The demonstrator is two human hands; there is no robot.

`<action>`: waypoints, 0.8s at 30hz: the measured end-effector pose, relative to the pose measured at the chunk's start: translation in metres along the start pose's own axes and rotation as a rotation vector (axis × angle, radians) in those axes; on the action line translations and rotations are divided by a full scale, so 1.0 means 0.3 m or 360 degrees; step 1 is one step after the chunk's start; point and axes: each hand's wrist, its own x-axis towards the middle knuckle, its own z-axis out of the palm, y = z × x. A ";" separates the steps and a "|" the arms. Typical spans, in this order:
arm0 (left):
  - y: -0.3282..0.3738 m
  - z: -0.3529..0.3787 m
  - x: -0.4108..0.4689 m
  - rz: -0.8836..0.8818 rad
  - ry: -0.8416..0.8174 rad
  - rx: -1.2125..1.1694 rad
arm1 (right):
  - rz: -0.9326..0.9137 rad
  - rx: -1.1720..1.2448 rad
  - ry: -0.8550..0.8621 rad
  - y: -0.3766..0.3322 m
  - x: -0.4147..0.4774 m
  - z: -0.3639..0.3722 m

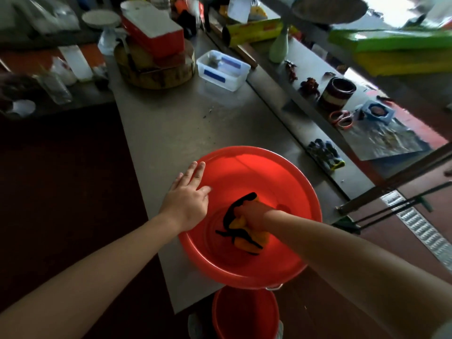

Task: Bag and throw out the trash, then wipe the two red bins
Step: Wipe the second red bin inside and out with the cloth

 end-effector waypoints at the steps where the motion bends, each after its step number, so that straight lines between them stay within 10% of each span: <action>1: 0.002 -0.005 0.002 -0.0005 0.0003 -0.0024 | -0.0048 -0.0139 0.0029 0.008 -0.018 -0.020; 16: 0.237 -0.160 -0.031 -0.0283 0.0219 -0.0074 | -0.0535 -0.0304 0.0757 0.087 -0.350 -0.346; 24: 0.637 -0.309 -0.029 -0.0534 0.0455 -0.1251 | -0.1039 -0.0660 0.0955 0.247 -0.600 -0.413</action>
